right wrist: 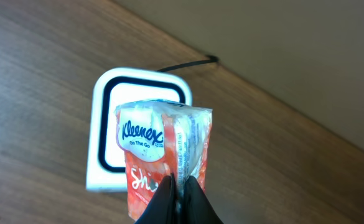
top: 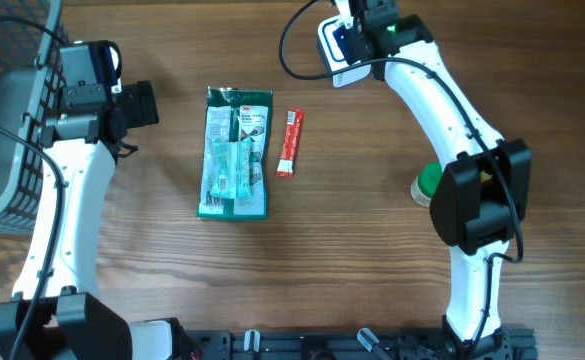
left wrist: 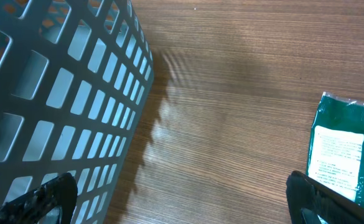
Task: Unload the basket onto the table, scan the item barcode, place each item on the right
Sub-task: 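Raise the tissue pack with the right gripper up to the scanner window, then carry the pack right, set it by the jar, open the right gripper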
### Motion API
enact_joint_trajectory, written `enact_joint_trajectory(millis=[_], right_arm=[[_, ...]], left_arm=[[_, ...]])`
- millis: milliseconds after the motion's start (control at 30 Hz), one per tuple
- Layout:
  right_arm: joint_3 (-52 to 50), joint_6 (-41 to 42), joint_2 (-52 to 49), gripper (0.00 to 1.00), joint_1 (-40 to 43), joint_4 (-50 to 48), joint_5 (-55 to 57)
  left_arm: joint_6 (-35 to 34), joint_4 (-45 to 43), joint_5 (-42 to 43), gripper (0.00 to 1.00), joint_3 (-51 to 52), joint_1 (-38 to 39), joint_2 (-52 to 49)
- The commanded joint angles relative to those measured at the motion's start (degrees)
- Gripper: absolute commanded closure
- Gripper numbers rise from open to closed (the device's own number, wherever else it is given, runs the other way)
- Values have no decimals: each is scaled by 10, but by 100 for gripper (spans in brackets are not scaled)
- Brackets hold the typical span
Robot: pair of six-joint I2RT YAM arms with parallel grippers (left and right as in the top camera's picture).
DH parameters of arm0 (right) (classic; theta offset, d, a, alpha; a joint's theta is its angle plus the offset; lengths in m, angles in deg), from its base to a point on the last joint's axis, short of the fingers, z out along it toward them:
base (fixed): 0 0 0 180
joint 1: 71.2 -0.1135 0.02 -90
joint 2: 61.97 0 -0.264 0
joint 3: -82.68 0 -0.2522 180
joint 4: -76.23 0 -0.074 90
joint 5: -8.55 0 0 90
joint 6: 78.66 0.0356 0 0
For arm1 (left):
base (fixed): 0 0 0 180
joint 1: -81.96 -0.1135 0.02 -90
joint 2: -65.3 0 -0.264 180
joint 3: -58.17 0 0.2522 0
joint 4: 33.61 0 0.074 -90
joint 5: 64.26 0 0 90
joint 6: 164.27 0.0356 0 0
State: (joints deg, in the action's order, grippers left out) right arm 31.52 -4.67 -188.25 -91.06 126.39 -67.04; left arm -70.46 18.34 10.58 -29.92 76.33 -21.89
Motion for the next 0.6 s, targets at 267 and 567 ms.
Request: enact_joint_trajectory(millis=[267,567], right_arm=[[-3,-4,-67,96,-6,-44,49],[-3,53,-27,95,-4,-25,53]], left_arm=[[4,-2,-1,0,-1,0,1],[4,-2,-1,0,-1,0,1]])
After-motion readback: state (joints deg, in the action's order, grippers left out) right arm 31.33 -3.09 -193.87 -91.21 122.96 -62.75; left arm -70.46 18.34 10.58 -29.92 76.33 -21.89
